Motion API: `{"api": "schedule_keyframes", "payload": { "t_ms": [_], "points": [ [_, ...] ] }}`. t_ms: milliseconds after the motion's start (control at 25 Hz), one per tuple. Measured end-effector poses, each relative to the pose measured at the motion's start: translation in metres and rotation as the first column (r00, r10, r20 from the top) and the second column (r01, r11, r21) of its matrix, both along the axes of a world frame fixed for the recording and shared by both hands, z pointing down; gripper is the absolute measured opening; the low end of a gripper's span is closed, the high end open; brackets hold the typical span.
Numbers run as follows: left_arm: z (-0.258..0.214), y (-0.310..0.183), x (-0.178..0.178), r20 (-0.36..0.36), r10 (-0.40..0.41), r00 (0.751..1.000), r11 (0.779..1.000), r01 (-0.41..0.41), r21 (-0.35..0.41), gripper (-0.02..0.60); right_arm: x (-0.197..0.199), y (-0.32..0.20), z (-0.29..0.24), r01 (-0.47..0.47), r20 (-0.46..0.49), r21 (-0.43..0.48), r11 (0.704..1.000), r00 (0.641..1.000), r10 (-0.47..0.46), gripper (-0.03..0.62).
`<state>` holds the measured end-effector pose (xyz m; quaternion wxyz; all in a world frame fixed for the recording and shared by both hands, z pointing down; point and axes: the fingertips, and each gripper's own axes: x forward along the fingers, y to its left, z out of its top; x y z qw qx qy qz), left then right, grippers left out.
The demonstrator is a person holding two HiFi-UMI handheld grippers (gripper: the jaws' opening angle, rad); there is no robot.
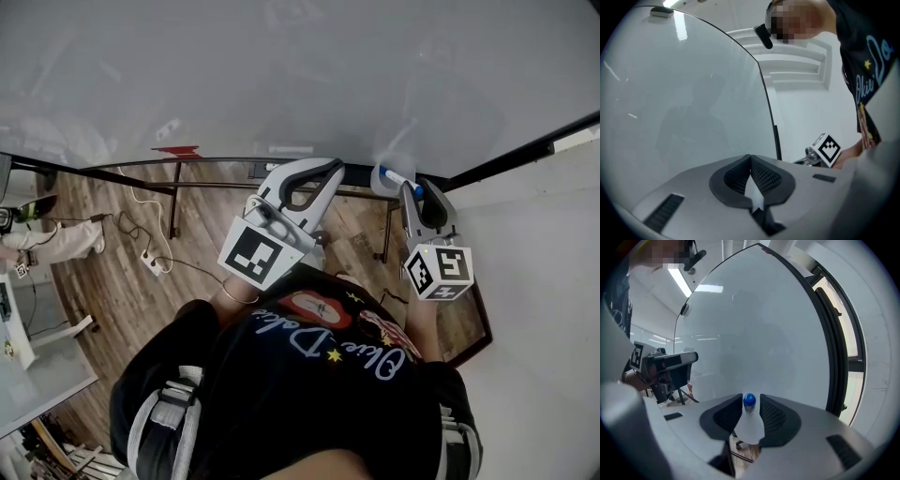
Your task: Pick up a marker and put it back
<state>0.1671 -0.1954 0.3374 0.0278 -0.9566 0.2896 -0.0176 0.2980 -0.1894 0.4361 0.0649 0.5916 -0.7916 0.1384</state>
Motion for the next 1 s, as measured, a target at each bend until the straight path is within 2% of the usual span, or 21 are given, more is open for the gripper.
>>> {"api": "schedule_keyframes", "payload": {
  "t_ms": [120, 680, 1000],
  "points": [
    [0.0, 0.0, -0.001, 0.001, -0.005, 1.0, 1.0, 0.005, 0.0, 0.003, 0.0, 0.0, 0.001, 0.006, -0.008, -0.008, 1.0, 1.0, -0.007, 0.077],
    [-0.007, 0.0, -0.018, -0.017, -0.031, 0.999, 0.999, 0.031, 0.009, 0.003, -0.01, -0.003, -0.028, 0.023, -0.078, 0.057, 0.998, 0.997, -0.019, 0.074],
    [-0.011, -0.002, -0.029, -0.04, -0.05, 0.998, 0.999, 0.05, 0.013, 0.003, -0.011, 0.004, -0.048, -0.001, -0.1, 0.094, 0.996, 0.995, 0.01, 0.074]
  ]
}}
